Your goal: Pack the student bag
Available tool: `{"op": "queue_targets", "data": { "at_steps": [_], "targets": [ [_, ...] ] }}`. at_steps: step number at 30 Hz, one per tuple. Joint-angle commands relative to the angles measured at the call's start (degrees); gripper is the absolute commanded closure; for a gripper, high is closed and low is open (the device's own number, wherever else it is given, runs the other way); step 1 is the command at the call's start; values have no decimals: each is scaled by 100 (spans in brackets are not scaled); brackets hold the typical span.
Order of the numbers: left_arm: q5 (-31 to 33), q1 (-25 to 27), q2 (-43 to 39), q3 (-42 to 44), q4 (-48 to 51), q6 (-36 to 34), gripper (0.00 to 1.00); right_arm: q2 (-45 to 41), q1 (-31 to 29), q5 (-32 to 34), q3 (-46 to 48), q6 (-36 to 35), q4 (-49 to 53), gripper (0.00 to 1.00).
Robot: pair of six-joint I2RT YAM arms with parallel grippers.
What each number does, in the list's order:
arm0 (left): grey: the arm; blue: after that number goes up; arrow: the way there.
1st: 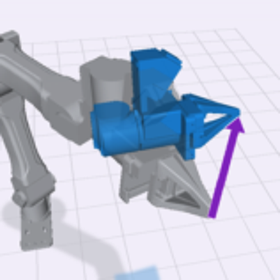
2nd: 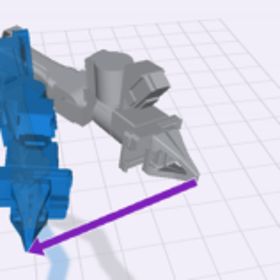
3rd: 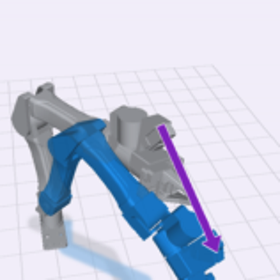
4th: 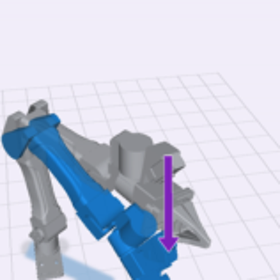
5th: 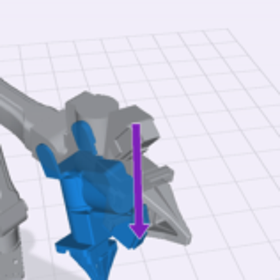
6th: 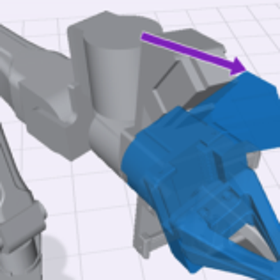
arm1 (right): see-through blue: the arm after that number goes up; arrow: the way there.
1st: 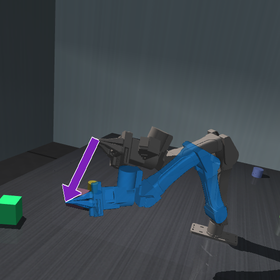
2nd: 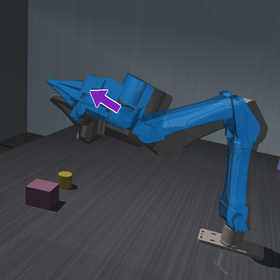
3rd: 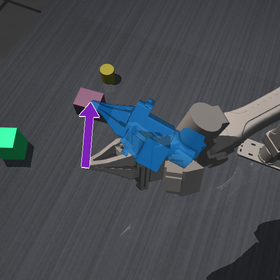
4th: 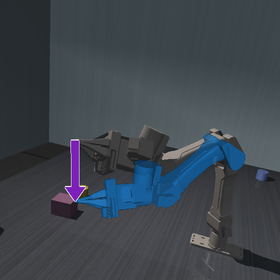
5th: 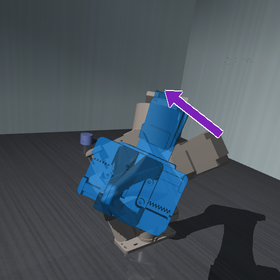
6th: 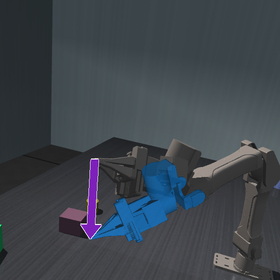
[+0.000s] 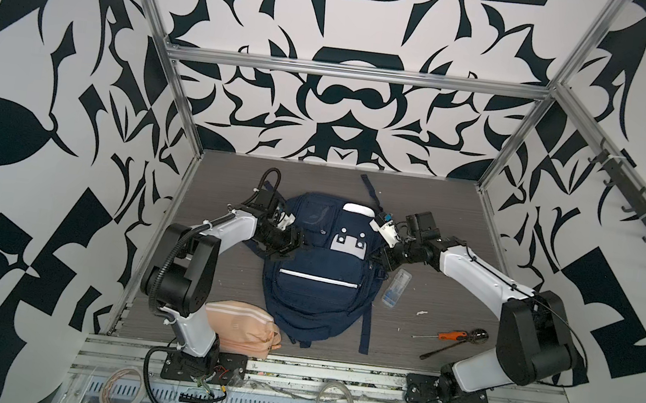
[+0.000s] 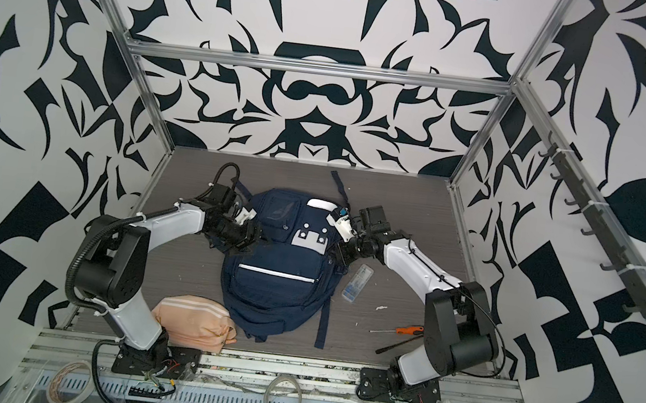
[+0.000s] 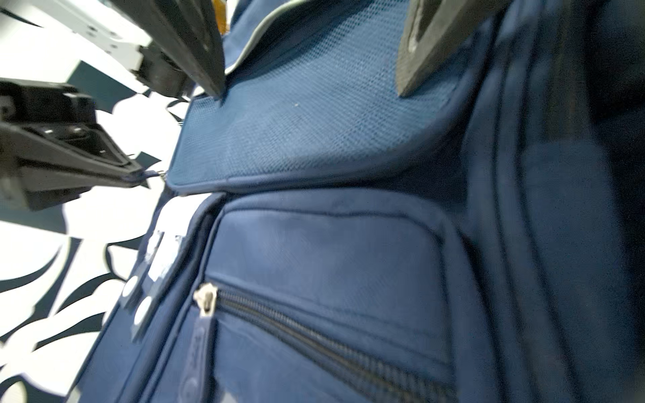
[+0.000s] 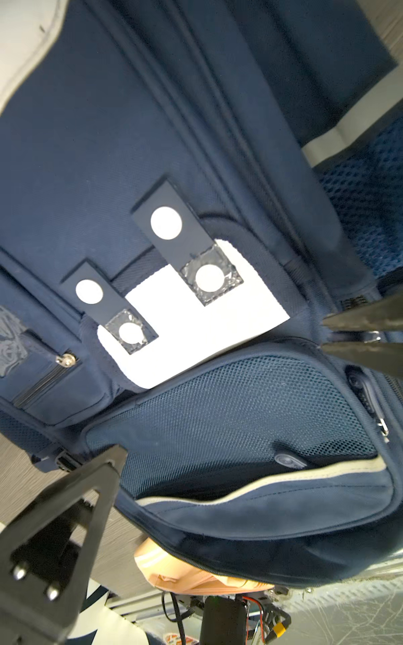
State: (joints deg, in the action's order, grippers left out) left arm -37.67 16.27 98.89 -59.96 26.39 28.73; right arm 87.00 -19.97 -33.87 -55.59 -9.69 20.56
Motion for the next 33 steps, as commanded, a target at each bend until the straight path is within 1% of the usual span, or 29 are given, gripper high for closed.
{"op": "queue_targets", "data": {
  "at_steps": [1,7,11,14,16,17,20,22,24,26,28,30,32,33],
  "targets": [
    [-47,-79,254,-109,-295,156,20,-409,-34,-390,40,-142,-198,100],
    [-30,-124,765,-513,-410,147,20,-821,-34,-368,182,-478,119,100],
    [-102,-175,1157,-789,-707,448,21,-897,-72,-594,-2,-842,651,100],
    [-215,-212,1411,-897,-1000,757,21,-1090,-354,-633,13,-1420,1093,100],
    [-251,-210,1531,-1004,-1078,870,21,-1221,-631,-493,146,-1752,1227,100],
    [-273,-212,1574,-1083,-1043,871,21,-1283,-718,-310,234,-1855,1228,100],
    [-147,-212,1446,-1285,-654,616,21,-1446,-677,113,465,-1805,717,100],
    [0,-216,1262,-1363,-310,351,21,-1482,-542,282,557,-1531,221,100],
    [204,-233,1049,-1439,57,69,20,-1354,-301,286,462,-1226,-123,100],
    [369,-254,875,-1487,282,-92,20,-1196,-161,486,350,-1073,-375,100],
    [501,-293,750,-1537,384,-163,20,-1001,-29,699,188,-1012,-563,100],
    [524,-364,710,-1615,468,-172,18,-748,142,663,-77,-993,-688,100],
    [543,-457,710,-1735,664,-236,16,-476,241,548,-390,-1073,-722,100],
    [606,-510,688,-1784,832,-305,7,-325,265,462,-578,-1165,-695,100]
  ]
}}
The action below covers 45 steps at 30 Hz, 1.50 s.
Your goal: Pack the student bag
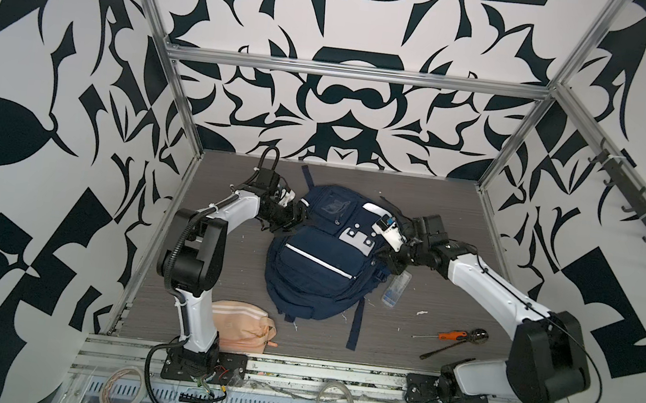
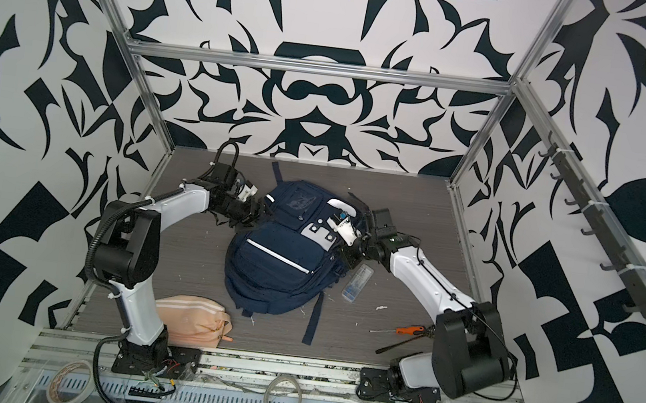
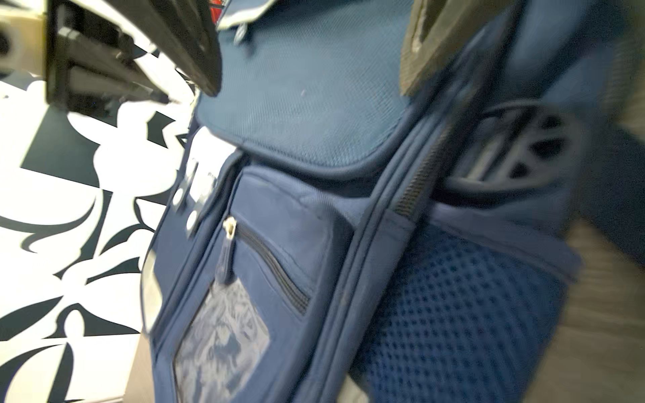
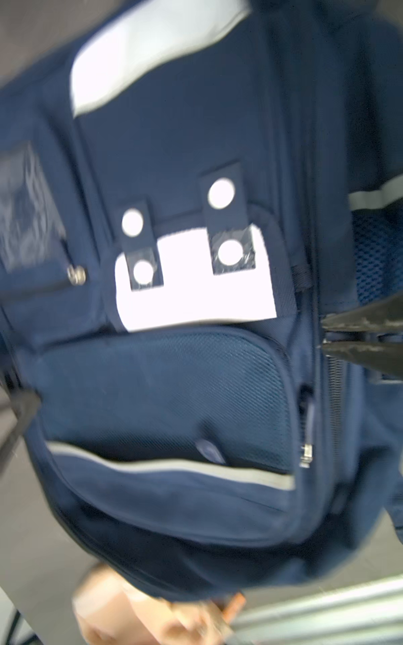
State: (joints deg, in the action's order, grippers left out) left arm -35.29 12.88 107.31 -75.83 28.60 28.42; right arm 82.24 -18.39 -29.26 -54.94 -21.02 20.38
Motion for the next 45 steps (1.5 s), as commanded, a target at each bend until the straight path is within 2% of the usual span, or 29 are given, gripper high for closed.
{"op": "queue_targets", "data": {
  "at_steps": [1,6,8,12,15,20,24,26,31,35,42,45],
  "targets": [
    [456,-229,-166,-233,792,-353,2,266,123,-55,-770,-126,-645,100],
    [984,-738,-327,-275,1850,-893,1,658,221,-321,-1015,-403,-846,100],
    [1087,-779,-414,-327,2145,-1135,1,707,265,-368,-995,-378,-861,100],
    [659,-531,-777,-298,1997,-1351,1,524,327,-391,-703,-201,-840,100],
    [326,-319,-994,-88,1598,-1242,1,249,336,-306,-239,-201,-851,99],
    [-56,-312,-1355,628,527,-510,1,-133,344,-26,424,-322,-685,81],
    [-150,-310,-1364,743,352,-438,1,-475,383,226,675,-339,-675,54],
    [-163,-320,-1340,698,389,-497,1,-534,430,226,604,-373,-566,49],
    [-136,-337,-1308,618,536,-672,1,-239,451,296,-423,-579,367,45],
    [-130,-339,-1381,729,532,-744,1,325,451,386,-1331,-443,1224,46],
    [-134,-556,-1675,1099,517,-825,1,749,451,-660,-1731,119,2300,48],
    [-188,-653,-1705,1188,499,-847,1,1040,451,-742,-1738,385,2407,49]
  ]
}}
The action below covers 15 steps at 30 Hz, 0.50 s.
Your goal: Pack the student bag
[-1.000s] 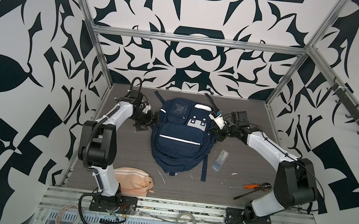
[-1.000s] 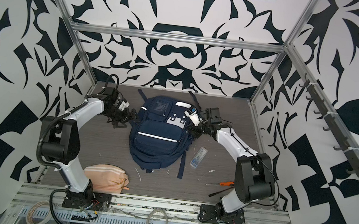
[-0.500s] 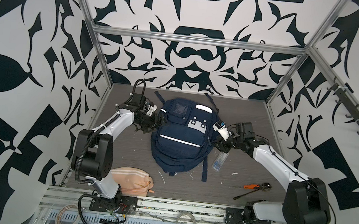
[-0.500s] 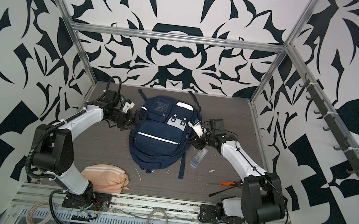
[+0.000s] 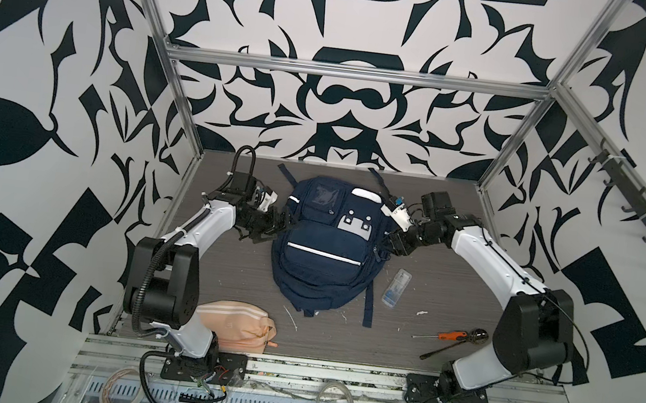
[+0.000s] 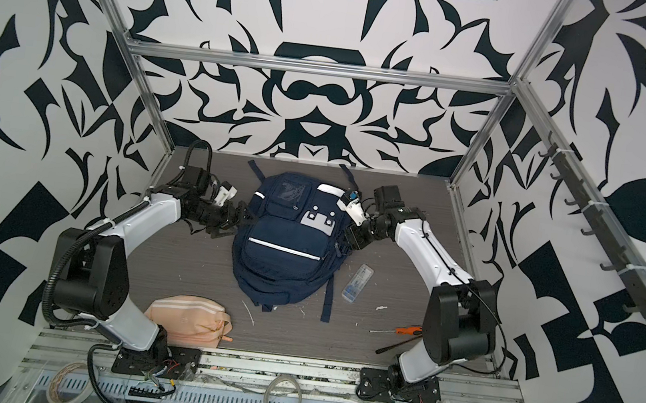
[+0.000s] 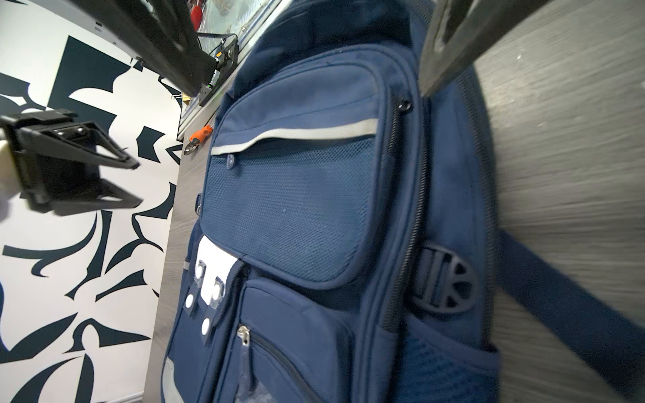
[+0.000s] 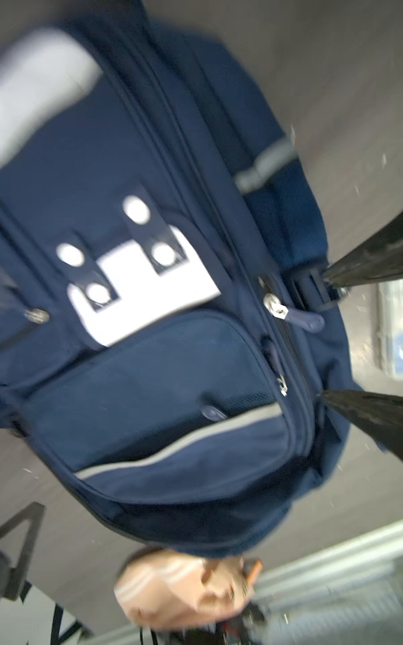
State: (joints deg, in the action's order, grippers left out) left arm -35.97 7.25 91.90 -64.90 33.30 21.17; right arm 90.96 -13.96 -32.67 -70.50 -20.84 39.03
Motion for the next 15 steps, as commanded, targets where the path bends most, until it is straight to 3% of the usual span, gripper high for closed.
{"op": "queue_targets", "data": {
  "at_steps": [1,15],
  "targets": [
    [-137,-113,-159,101,36,-136,1,273,7,-361,-198,433,557,50],
    [-156,-136,-91,-163,212,-225,1,1141,10,-66,-418,965,237,54]
  ]
}}
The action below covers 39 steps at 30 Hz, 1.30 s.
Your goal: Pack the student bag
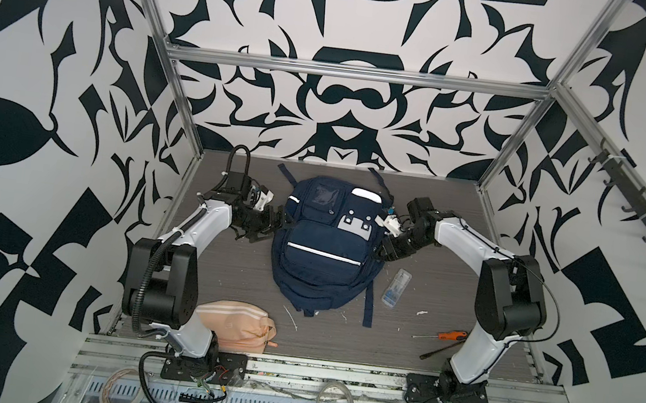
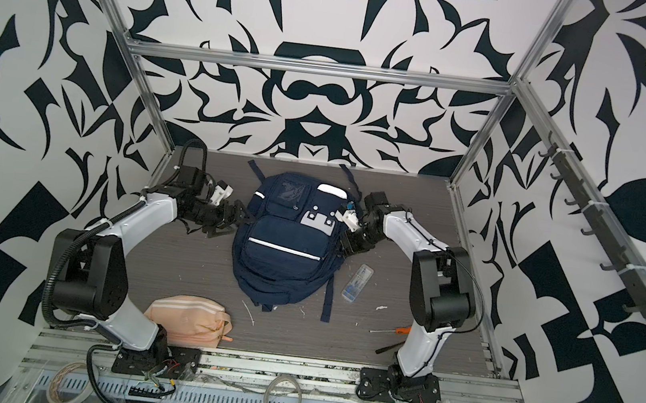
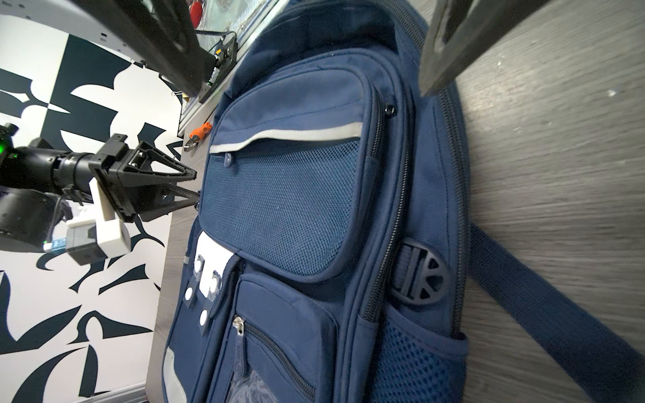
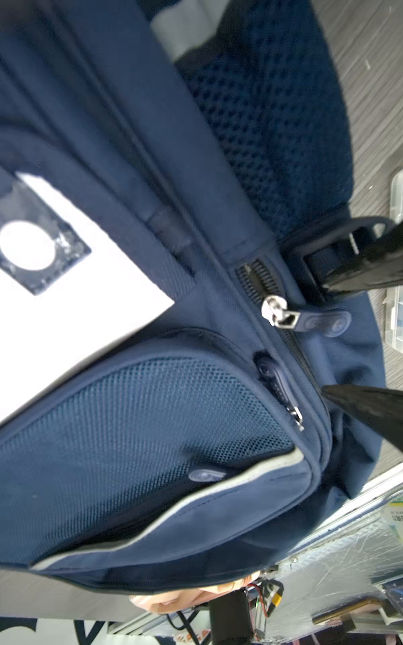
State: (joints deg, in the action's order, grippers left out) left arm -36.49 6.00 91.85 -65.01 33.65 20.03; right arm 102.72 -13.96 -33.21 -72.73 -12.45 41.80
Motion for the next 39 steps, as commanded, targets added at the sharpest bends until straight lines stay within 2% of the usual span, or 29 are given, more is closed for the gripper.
{"op": "queue_targets", "data": {
  "at_steps": [1,8,13,17,29,32,36,39],
  "targets": [
    [-104,-11,-89,-152,192,-126,1,20,7,-21,-227,120,-24,54],
    [-95,-29,-62,-239,212,-121,0,271,14,6,-208,-34,25,54],
    [-98,-33,-36,-258,223,-96,1,348,7,328,-161,-295,97,60],
    [-69,-38,-10,-257,244,-98,1,371,7,480,-153,-397,124,68],
    [-34,-156,-22,-306,409,-188,1,475,-253,957,3,-448,-260,67],
    [-4,-191,-99,-221,425,-195,0,495,-390,1195,39,-507,-278,76],
    [-104,-305,-368,148,362,31,1,460,-521,1478,6,-544,-229,97],
    [-183,-325,-617,581,369,87,0,376,-612,1677,-31,-602,-222,100]
  ]
}}
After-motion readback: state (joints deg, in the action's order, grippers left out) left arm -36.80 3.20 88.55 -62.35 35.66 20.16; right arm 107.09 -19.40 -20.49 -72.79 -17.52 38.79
